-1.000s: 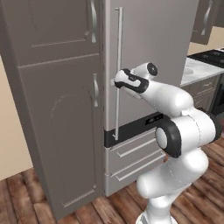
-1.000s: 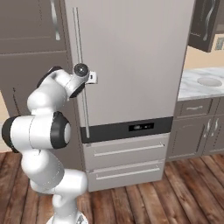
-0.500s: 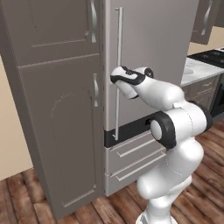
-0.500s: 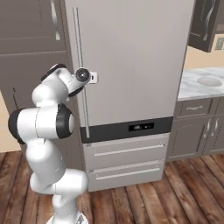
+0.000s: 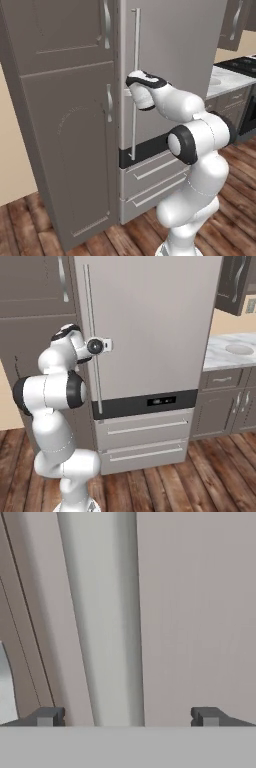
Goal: Move the hot dog bun to the plate on the dining table and place the condiment next to that plate. Then navigate to the fridge and take the sausage and place it on the plate as well.
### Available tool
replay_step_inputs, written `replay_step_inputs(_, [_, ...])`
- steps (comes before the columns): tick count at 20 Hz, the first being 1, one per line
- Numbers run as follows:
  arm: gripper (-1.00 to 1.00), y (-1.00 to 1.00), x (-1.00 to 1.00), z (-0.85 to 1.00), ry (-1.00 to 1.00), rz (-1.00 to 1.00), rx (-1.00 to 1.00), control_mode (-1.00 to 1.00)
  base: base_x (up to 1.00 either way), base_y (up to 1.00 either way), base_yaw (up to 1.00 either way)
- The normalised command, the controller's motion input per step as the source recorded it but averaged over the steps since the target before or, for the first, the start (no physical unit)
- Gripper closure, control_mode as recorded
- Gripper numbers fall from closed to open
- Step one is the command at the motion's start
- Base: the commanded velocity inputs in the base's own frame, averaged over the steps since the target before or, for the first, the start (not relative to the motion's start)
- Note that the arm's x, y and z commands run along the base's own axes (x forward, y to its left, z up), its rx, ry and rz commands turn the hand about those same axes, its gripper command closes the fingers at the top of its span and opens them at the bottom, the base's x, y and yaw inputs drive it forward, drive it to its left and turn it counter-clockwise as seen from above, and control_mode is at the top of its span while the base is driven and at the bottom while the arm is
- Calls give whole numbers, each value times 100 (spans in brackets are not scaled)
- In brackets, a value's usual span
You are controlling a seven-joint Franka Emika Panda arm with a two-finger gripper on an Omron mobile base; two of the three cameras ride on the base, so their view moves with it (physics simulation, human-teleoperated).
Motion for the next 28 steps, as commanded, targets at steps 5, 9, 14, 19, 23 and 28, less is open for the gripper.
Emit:
replay_step_inputs(5, [-100, 0, 34, -6, -6, 0, 1, -100, 0, 0, 0])
replay_step_inputs(9, [-100, 0, 41, -5, -4, 0, 1, -100, 0, 0, 0])
replay_step_inputs(14, [100, 0, 37, -10, 0, 0, 0, -100, 0, 0, 0])
replay_step_inputs(19, [100, -2, 7, -2, 0, 0, 0, -100, 0, 0, 0])
replay_step_inputs(23, [100, -34, -23, 0, 0, 0, 0, -100, 0, 0, 0])
replay_step_inputs(28, [100, -65, -61, 0, -2, 0, 0, -100, 0, 0, 0])
